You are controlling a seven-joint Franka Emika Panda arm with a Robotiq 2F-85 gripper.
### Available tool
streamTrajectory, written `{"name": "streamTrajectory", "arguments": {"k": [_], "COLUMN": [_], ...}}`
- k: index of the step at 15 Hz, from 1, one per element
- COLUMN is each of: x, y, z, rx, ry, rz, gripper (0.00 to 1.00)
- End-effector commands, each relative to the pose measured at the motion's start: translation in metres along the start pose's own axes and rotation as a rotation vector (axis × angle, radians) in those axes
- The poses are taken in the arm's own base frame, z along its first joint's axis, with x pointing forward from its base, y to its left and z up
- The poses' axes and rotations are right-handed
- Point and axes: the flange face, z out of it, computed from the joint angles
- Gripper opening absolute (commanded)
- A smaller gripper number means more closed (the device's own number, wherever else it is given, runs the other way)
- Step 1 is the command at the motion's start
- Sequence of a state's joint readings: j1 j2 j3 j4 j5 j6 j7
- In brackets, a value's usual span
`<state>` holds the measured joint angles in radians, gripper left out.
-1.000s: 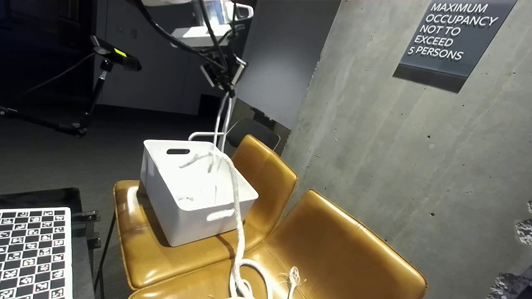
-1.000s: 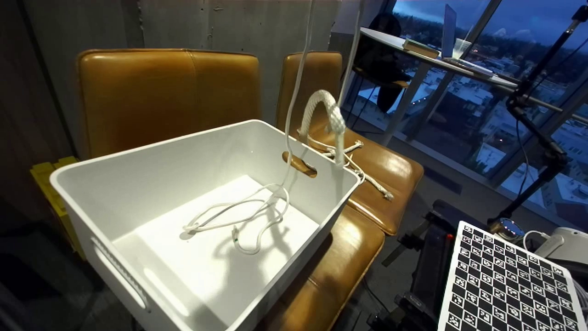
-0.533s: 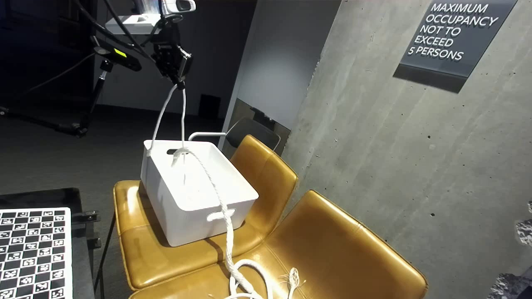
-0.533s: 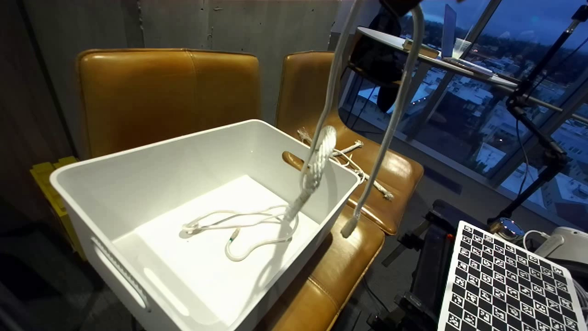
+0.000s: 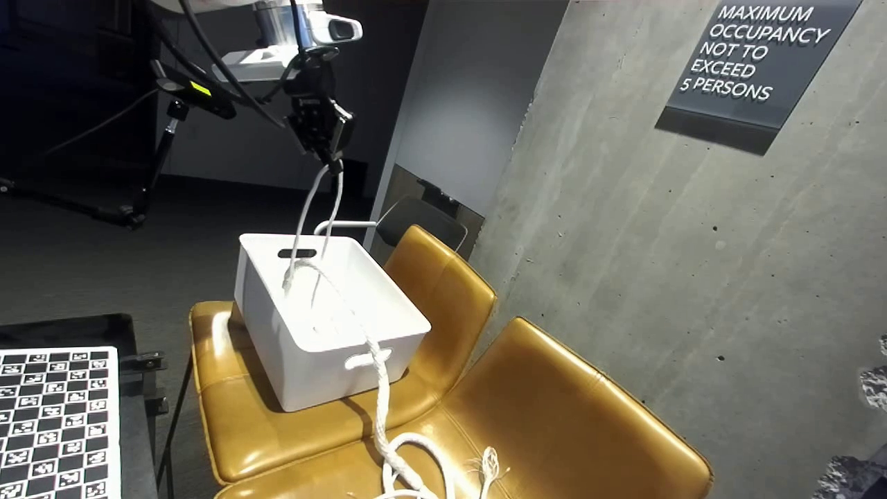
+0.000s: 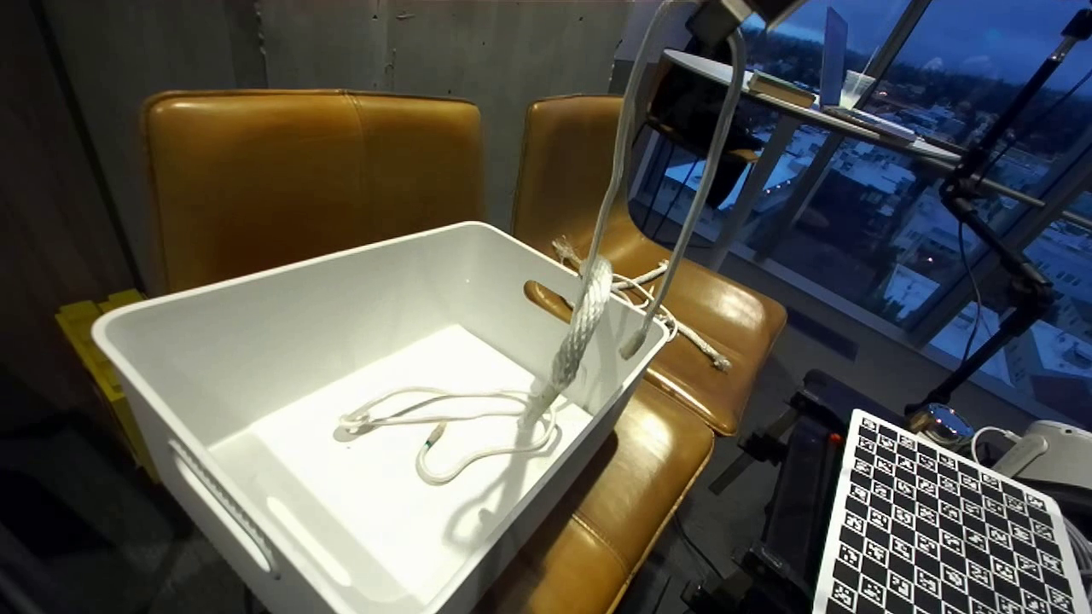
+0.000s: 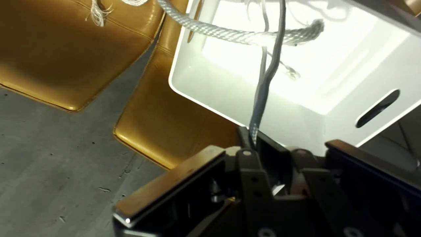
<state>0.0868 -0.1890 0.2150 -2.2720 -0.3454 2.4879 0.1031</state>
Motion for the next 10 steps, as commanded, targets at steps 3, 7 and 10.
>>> {"name": "streamTrajectory", "arguments": {"k": [3,7,10], "x": [0.025,0.025,0.007], "y": [0.102,0.195,0.278], "z": [-0.060,-0.117,-0.140], "rx": [-0.047,-0.127,-0.199], "ry": [0.047,0.108,0.108], "rz": [0.126,0.214,0.271], "gripper": [0.01,0.01,0.01]}}
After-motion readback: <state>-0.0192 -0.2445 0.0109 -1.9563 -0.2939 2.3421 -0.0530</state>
